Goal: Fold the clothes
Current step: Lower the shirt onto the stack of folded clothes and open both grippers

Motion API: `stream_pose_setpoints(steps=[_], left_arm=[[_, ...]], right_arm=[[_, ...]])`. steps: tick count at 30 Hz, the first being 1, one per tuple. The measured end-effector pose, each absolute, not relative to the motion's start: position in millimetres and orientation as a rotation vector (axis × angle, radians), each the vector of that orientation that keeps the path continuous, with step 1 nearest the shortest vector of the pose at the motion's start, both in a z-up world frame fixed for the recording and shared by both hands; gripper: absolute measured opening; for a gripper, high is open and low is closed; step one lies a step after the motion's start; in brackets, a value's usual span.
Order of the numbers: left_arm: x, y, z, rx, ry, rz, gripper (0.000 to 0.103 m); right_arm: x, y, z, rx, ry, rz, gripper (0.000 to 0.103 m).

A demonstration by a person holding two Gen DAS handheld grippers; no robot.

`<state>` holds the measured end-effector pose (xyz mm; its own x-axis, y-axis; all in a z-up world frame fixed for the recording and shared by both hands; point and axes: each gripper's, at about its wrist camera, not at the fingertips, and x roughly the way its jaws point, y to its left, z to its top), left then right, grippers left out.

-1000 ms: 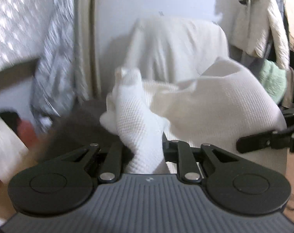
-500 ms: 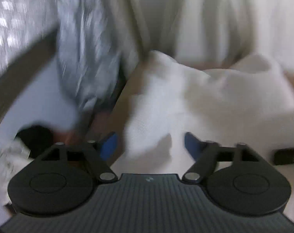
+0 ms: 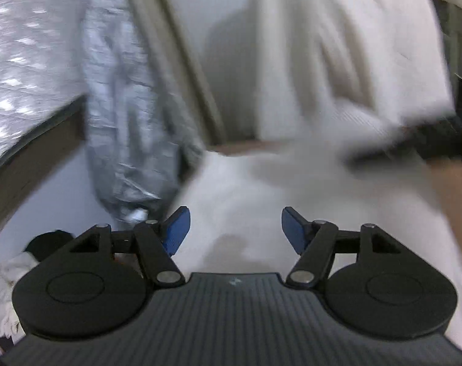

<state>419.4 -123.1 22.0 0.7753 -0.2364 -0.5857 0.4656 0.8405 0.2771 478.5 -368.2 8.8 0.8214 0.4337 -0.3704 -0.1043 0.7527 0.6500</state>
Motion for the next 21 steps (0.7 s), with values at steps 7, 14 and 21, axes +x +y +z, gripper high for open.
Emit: stream_pose_setpoints(steps=[7,14,21], left_arm=[[412,-145,-7,0.488,0.724,-0.299,0.067],[416,-119,-11,0.269,0.773,-0.223,0.071],[418,-109,-11,0.174,0.786,-0.212,0.073]], right_arm=[[458,-369,6,0.389,0.6,0.038,0.077],[418,-428,14,0.551,0.403,0.064,0.082],[442,-378,37,0.442,0.364,0.215,0.075]])
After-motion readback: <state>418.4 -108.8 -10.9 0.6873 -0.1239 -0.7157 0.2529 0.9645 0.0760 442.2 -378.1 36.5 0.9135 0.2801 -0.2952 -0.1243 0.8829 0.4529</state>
